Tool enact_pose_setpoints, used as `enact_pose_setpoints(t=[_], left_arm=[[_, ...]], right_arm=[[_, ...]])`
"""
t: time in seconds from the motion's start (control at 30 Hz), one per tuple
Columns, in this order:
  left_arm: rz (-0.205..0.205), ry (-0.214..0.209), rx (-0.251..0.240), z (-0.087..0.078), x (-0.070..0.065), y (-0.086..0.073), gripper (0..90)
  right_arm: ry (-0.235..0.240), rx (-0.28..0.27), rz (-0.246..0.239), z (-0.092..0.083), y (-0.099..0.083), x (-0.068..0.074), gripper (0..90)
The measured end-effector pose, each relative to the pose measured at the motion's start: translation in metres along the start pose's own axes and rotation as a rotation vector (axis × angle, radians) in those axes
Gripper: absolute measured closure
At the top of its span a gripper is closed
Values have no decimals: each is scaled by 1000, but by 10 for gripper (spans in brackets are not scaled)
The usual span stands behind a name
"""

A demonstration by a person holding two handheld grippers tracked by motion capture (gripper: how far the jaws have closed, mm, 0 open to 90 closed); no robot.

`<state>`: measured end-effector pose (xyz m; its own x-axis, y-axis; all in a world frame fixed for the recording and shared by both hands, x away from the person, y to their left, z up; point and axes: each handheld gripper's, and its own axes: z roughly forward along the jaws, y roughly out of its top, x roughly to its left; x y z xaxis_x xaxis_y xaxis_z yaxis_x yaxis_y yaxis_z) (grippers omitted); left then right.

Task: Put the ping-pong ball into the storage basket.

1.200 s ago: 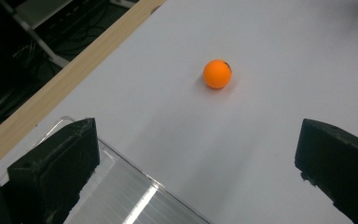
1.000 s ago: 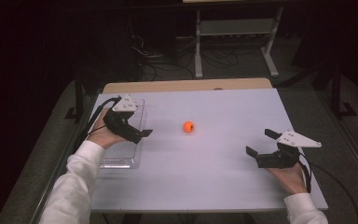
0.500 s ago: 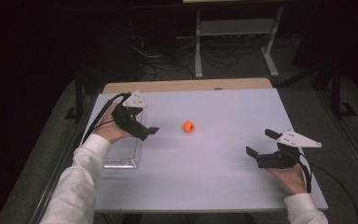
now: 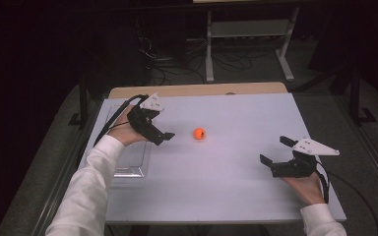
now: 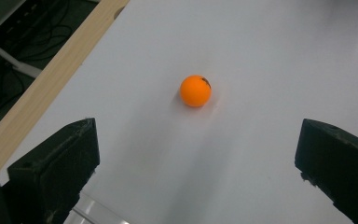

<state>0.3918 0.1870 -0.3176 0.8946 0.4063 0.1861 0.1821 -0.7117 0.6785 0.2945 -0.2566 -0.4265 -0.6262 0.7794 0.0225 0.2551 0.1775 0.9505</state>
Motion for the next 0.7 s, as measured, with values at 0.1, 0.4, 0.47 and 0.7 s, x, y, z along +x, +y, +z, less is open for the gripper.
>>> enact_pose_setpoints(t=[0.1,0.4,0.47,0.7], left_arm=[[8,-9,12,5,1,2,0],[16,-27,29,17,1,8,0],[22,-35,37,22,1,10,0],[31,-49,52,32,1,15,0]], right_arm=[[1,1,0,0,0,0,0],[0,-1,2,0,0,0,0],[2,0,2,0,0,0,0],[1,0,2,0,0,0,0]])
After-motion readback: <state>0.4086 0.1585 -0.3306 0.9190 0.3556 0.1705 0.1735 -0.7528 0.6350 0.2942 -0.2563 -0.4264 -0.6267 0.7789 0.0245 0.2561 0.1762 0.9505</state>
